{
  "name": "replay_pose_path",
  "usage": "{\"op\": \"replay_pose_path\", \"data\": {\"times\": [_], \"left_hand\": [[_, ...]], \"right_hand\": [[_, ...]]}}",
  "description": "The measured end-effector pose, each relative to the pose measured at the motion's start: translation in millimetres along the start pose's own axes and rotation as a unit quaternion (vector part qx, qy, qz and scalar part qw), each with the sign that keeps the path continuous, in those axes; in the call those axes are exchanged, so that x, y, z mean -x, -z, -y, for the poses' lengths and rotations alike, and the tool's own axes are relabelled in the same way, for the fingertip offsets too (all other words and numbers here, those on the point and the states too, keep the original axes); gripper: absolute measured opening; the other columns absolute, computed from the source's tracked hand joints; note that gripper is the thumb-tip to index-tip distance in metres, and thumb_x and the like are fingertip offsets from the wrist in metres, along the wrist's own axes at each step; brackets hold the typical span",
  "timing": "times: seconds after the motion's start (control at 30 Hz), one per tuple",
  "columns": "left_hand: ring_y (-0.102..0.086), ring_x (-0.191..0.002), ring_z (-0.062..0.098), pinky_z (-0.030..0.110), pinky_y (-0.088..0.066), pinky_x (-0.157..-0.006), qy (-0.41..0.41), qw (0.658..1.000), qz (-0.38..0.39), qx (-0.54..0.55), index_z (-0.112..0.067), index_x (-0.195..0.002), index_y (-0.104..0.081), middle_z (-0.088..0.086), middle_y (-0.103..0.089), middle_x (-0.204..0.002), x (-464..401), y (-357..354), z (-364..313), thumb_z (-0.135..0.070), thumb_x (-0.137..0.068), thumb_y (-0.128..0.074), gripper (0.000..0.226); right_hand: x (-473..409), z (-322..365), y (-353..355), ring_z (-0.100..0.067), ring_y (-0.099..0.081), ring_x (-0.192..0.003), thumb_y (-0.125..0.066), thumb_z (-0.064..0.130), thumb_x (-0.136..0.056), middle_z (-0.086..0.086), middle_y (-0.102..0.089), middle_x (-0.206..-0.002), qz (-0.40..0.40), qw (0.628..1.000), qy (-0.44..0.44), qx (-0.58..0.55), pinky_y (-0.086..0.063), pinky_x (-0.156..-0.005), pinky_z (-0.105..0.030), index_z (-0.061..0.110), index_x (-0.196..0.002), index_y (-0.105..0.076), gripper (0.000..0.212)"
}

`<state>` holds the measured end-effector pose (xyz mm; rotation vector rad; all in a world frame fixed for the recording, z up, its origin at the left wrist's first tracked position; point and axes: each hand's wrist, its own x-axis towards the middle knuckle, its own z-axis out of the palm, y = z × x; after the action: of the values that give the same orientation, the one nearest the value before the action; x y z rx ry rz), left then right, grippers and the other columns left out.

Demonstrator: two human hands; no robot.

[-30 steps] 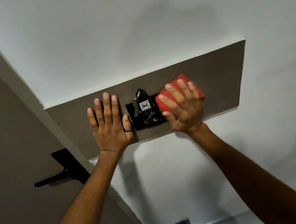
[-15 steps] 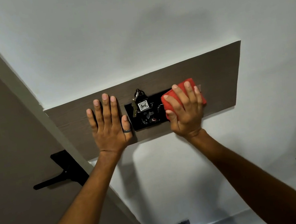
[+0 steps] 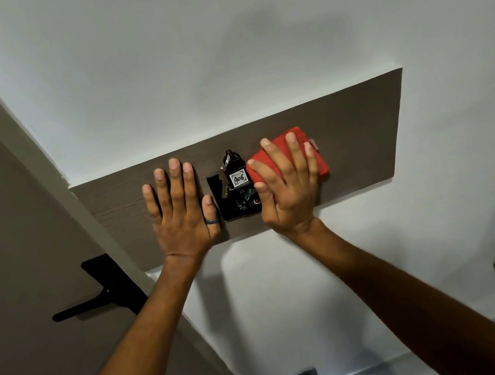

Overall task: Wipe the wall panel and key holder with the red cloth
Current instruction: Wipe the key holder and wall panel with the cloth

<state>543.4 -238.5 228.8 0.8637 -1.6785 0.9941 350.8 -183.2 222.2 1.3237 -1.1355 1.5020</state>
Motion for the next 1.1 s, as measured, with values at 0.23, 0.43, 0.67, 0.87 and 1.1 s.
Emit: {"op": "replay_pose_path", "data": {"times": [0.23, 0.43, 0.67, 0.87, 1.1], "left_hand": [[-0.002, -0.158, 0.027, 0.048, -0.003, -0.129, -0.001, 1.0, 0.002, -0.012, -0.009, -0.161, -0.016, 0.005, -0.002, -0.17, -2.1, 1.7, 0.0, -0.034, -0.103, -0.032, 0.065], [-0.005, -0.157, 0.028, 0.05, -0.006, -0.129, 0.002, 1.0, -0.003, -0.006, -0.007, -0.16, -0.02, 0.007, -0.007, -0.17, 0.4, 2.0, -0.6, -0.033, -0.104, -0.032, 0.064], [-0.004, -0.157, 0.028, 0.05, -0.005, -0.129, 0.003, 1.0, 0.002, -0.005, -0.007, -0.16, -0.02, 0.007, -0.009, -0.169, -0.1, 1.3, -0.6, -0.032, -0.103, -0.034, 0.064], [-0.001, -0.158, 0.027, 0.048, -0.003, -0.129, 0.0, 1.0, 0.009, -0.013, -0.009, -0.161, -0.015, 0.005, 0.0, -0.171, -4.4, 3.4, -1.1, -0.033, -0.102, -0.033, 0.066], [-0.004, -0.157, 0.029, 0.05, -0.004, -0.129, 0.003, 1.0, 0.006, 0.0, -0.008, -0.161, -0.018, 0.007, -0.004, -0.171, 0.1, 0.2, 0.4, -0.034, -0.103, -0.033, 0.065]], "right_hand": [[10.6, -8.8, 2.6, -0.032, -0.033, -0.157, -0.039, 0.036, -0.111, -0.011, -0.06, -0.15, -0.004, 0.999, -0.043, 0.02, -0.023, -0.131, -0.052, 0.023, -0.132, -0.068, 0.038], [-0.9, -13.6, 6.5, -0.035, -0.042, -0.151, -0.04, 0.039, -0.111, -0.009, -0.06, -0.15, 0.017, 0.999, 0.036, 0.035, -0.026, -0.13, -0.05, 0.023, -0.133, -0.069, 0.04], [15.9, -9.0, -2.1, -0.038, -0.045, -0.147, -0.044, 0.039, -0.11, -0.009, -0.061, -0.148, -0.011, 0.999, -0.005, 0.047, -0.031, -0.127, -0.053, 0.021, -0.138, -0.065, 0.04], [29.6, -24.0, 14.6, -0.037, -0.044, -0.148, -0.04, 0.037, -0.112, -0.014, -0.061, -0.145, 0.012, 0.999, 0.019, 0.038, -0.027, -0.129, -0.049, 0.018, -0.137, -0.062, 0.038], [20.0, -4.8, -12.1, -0.029, -0.034, -0.157, -0.041, 0.044, -0.11, -0.003, -0.053, -0.157, -0.008, 0.998, -0.024, 0.056, -0.025, -0.13, -0.05, 0.026, -0.146, -0.058, 0.044]]}}
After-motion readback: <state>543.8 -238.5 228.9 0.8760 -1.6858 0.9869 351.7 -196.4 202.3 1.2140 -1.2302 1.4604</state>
